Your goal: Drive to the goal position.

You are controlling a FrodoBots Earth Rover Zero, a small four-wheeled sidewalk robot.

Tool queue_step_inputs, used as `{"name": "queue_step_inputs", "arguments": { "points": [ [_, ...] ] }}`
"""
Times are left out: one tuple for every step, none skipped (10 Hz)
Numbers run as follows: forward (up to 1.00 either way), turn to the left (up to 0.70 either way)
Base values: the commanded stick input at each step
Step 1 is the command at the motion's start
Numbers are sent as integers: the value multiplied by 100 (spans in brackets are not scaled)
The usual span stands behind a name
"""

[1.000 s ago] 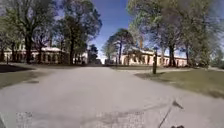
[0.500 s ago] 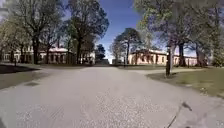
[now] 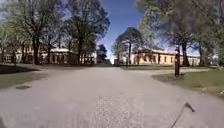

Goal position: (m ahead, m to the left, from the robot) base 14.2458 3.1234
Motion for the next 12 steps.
{"name": "queue_step_inputs", "arguments": {
  "points": [
    [100,0],
    [100,0],
    [100,22],
    [100,0],
    [100,18],
    [100,23],
    [100,16],
    [100,9],
    [100,2],
    [100,14],
    [100,35],
    [100,33]
  ]
}}
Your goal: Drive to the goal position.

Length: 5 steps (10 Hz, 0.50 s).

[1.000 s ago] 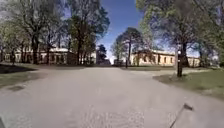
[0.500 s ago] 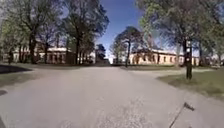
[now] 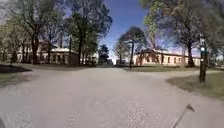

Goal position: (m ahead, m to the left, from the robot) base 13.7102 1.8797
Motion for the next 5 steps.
{"name": "queue_step_inputs", "arguments": {
  "points": [
    [100,27],
    [100,0],
    [100,0],
    [100,0],
    [100,0]
  ]
}}
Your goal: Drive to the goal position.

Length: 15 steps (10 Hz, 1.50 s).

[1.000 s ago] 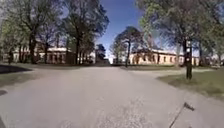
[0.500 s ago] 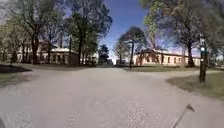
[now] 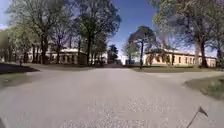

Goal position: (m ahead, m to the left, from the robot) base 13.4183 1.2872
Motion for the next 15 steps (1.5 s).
{"name": "queue_step_inputs", "arguments": {
  "points": [
    [100,0],
    [100,0],
    [100,0],
    [100,0],
    [100,0],
    [100,0],
    [100,0],
    [100,0],
    [100,0],
    [100,0],
    [100,0],
    [100,0],
    [100,0],
    [100,0],
    [100,0]
  ]
}}
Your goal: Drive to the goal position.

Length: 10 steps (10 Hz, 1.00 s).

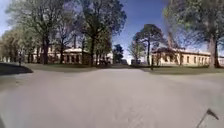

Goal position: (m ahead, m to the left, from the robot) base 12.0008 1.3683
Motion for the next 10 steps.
{"name": "queue_step_inputs", "arguments": {
  "points": [
    [100,0],
    [100,0],
    [100,0],
    [100,0],
    [100,0],
    [100,0],
    [100,0],
    [100,0],
    [100,0],
    [100,0]
  ]
}}
